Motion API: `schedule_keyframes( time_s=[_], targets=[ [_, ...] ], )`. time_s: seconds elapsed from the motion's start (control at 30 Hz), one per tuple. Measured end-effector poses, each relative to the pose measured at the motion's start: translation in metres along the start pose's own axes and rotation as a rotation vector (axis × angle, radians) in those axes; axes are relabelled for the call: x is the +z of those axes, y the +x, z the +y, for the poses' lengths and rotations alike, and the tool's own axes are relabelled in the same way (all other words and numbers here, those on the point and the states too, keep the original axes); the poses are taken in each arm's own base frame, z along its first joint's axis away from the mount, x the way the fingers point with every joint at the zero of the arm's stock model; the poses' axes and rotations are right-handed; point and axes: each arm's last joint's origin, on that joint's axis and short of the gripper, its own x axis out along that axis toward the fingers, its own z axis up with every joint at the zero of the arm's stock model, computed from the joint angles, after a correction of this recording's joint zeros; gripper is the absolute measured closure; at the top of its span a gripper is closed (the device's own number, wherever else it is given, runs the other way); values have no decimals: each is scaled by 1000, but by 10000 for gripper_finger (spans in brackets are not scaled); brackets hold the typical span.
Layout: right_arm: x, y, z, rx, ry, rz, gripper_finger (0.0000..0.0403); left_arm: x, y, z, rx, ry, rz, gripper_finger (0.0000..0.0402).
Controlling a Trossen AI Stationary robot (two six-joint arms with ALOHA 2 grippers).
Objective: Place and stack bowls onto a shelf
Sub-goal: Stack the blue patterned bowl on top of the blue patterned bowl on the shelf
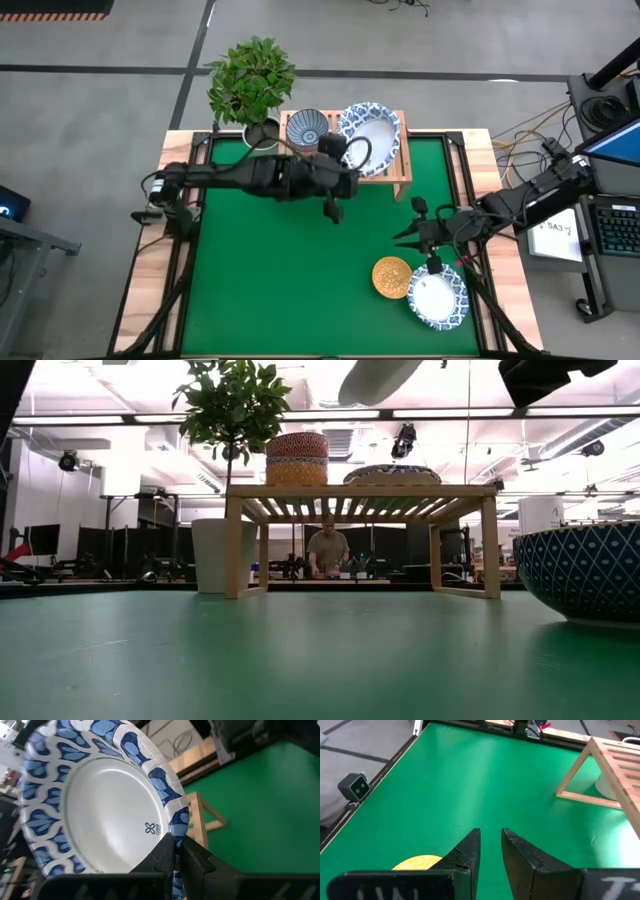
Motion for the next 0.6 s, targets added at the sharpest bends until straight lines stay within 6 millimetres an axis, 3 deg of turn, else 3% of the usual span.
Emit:
schedule_keyframes(
  time_s=[0.23,0.6],
  targets=[
    [1,-3,-1,2,3,-13,335,-9,16,24,62,-54,-45,401],
    [1,-4,1,12,-5,-15,335,-26,40,42,54,-104,-76,401]
  ],
)
